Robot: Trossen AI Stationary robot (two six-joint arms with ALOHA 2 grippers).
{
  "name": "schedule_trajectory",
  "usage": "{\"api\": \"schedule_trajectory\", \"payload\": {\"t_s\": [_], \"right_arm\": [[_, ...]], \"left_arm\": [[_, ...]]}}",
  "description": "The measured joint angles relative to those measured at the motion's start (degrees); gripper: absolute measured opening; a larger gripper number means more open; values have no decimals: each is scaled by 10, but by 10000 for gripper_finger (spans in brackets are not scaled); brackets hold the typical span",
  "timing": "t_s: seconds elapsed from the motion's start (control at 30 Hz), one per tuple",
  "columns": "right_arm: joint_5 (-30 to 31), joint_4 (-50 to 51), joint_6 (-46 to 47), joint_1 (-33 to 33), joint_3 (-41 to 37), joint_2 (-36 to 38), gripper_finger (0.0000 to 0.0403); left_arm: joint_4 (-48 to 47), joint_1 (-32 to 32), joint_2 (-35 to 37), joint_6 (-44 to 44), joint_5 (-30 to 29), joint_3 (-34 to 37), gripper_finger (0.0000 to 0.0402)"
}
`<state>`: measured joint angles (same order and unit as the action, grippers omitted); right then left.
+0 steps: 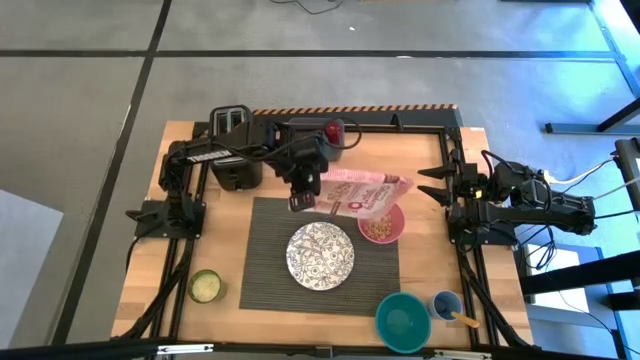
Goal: Arrange a breakfast setting
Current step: Pour the cereal box into the pink bowl
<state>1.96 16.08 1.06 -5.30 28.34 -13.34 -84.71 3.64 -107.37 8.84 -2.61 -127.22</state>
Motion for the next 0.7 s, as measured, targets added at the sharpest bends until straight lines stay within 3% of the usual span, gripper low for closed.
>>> {"api": "schedule_trajectory", "payload": {"t_s": [0.43, 0.7], "right_arm": [[0, 0, 0, 0, 0, 0, 186], [0, 0, 2, 0, 0, 0, 186]], "left_arm": [[-7, -2, 10, -53, 2, 1, 142], [43, 22, 63, -70, 7, 110, 134]]}}
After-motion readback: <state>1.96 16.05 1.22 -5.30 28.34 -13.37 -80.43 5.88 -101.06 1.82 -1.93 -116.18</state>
